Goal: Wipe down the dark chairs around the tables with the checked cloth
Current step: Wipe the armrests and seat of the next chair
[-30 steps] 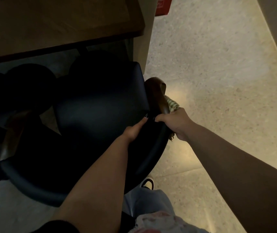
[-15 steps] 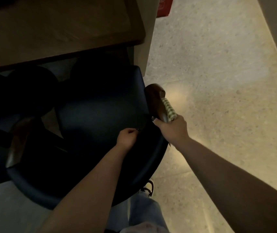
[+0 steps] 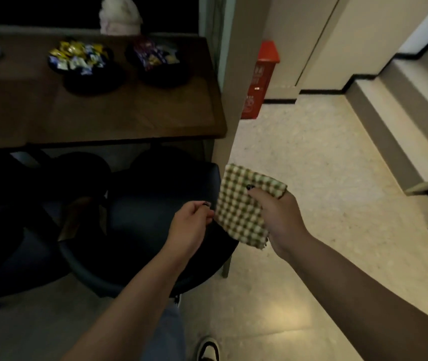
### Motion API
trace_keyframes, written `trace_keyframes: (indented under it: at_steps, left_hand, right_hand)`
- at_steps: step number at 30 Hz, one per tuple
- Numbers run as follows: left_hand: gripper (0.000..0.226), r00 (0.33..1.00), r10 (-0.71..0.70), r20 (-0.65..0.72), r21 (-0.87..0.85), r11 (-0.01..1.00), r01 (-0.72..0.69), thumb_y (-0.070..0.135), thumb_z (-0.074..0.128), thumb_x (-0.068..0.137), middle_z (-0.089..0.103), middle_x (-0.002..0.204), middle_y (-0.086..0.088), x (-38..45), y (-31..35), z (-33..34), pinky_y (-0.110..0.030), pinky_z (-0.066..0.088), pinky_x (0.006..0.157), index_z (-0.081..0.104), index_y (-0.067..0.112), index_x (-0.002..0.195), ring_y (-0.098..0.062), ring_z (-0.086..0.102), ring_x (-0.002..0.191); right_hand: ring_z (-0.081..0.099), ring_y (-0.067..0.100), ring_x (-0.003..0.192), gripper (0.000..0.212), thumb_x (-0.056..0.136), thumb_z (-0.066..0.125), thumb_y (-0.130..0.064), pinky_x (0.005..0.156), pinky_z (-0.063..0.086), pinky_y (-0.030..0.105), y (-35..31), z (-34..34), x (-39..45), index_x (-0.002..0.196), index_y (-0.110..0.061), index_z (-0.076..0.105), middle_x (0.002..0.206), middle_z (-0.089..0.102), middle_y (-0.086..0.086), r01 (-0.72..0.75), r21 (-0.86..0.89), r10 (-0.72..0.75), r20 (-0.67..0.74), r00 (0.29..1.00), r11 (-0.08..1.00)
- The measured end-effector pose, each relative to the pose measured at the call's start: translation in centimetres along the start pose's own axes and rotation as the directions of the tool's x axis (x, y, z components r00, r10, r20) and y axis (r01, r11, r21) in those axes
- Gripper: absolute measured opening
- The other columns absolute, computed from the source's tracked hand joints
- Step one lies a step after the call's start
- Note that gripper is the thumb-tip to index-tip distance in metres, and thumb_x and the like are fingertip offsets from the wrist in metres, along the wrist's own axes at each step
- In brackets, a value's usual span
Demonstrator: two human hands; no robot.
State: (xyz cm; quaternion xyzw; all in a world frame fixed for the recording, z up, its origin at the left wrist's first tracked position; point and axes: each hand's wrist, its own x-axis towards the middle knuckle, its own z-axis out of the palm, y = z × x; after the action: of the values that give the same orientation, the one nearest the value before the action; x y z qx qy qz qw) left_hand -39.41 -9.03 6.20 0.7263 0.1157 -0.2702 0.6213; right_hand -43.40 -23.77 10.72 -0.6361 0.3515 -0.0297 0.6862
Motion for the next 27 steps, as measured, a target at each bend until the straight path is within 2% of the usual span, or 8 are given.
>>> trace_keyframes:
  at_steps: [4,7,10,14,18,22,24,27]
  left_hand:
    - [0.032,0.989,0.132,0.063,-0.133,0.983,-0.123,0.03,0.037,0.103,0.069,0.104,-0.002,-7.3,2.5,-1.2,-0.034,0.052,0.088,0.065,0.015,0.107,-0.016,0.066,0.098]
    - [0.022,0.962,0.271,0.041,-0.249,0.935,-0.253,0.028,0.047,0.1,0.072,0.101,0.003,-12.3,4.2,-3.1,-0.029,0.056,0.079,0.065,0.018,0.108,-0.012,0.069,0.093]
    - [0.016,0.927,0.37,-0.061,-0.265,0.889,-0.373,0.022,0.058,0.093,0.073,0.1,0.002,-15.8,5.1,-5.2,-0.022,0.055,0.069,0.065,0.019,0.107,-0.011,0.07,0.09]
    - [0.013,0.912,0.357,-0.203,-0.34,0.848,-0.407,0.016,0.062,0.091,0.073,0.097,-0.002,-18.6,5.5,-8.6,-0.023,0.055,0.065,0.064,0.013,0.104,-0.013,0.071,0.086]
    - [0.013,0.914,0.336,-0.229,-0.371,0.838,-0.401,0.017,0.062,0.092,0.071,0.086,0.0,-20.5,4.4,-12.4,-0.027,0.053,0.065,0.061,0.01,0.103,-0.011,0.068,0.078]
    - [0.008,0.903,0.336,-0.267,-0.3,0.862,-0.409,0.018,0.062,0.093,0.069,0.085,0.0,-21.8,2.8,-17.8,-0.029,0.054,0.067,0.061,0.013,0.099,-0.011,0.065,0.078]
    - [0.007,0.882,0.378,-0.281,-0.189,0.879,-0.437,0.022,0.063,0.092,0.068,0.09,-0.003,-22.3,1.5,-21.4,-0.033,0.053,0.074,0.063,0.016,0.096,-0.014,0.064,0.082]
    - [0.008,0.822,0.491,-0.289,0.03,0.863,-0.505,0.03,0.066,0.089,0.066,0.093,-0.003,-23.0,-0.4,-27.1,-0.032,0.055,0.076,0.066,0.022,0.09,-0.014,0.064,0.085]
  right_hand:
    - [0.069,0.016,0.093,0.02,0.086,0.068,-0.02,0.084,0.056,0.04,-3.7,0.0,-5.8,0.106,-0.022,0.065,0.1,0.072,-0.004,0.127,0.056,-0.131,0.075,0.989,0.99]
    - [0.069,0.014,0.092,0.019,0.085,0.069,-0.018,0.083,0.056,0.038,-5.8,0.2,-10.2,0.103,-0.022,0.065,0.098,0.073,-0.005,0.193,0.128,-0.208,0.12,0.971,0.973]
    - [0.069,0.014,0.093,0.017,0.085,0.068,-0.016,0.085,0.054,0.036,-7.0,0.8,-13.8,0.102,-0.022,0.066,0.097,0.073,-0.005,0.23,0.18,-0.258,0.147,0.955,0.956]
    - [0.066,0.018,0.099,0.016,0.09,0.057,-0.019,0.087,0.051,0.034,-7.3,1.7,-18.0,0.103,-0.018,0.067,0.098,0.073,0.0,0.216,0.245,-0.282,0.278,0.918,0.945]
    - [0.065,0.024,0.105,0.034,0.091,0.047,-0.034,0.091,0.049,0.04,-6.3,3.9,-21.5,0.108,-0.013,0.067,0.11,0.07,0.01,0.099,0.289,-0.219,0.419,0.881,0.952]
    - [0.063,0.028,0.106,0.032,0.096,0.045,-0.028,0.095,0.049,0.046,-4.3,8.6,-24.6,0.109,-0.01,0.068,0.11,0.069,0.013,0.075,0.244,-0.181,0.444,0.878,0.967]
    - [0.065,0.025,0.098,0.024,0.096,0.048,-0.019,0.088,0.052,0.042,-3.0,11.9,-26.5,0.101,-0.01,0.07,0.099,0.072,0.01,0.13,0.204,-0.202,0.388,0.899,0.97]
    - [0.068,0.016,0.084,0.021,0.096,0.05,-0.015,0.08,0.055,0.036,-1.0,16.9,-29.2,0.091,-0.014,0.071,0.083,0.074,0.0,0.183,0.203,-0.236,0.279,0.931,0.962]
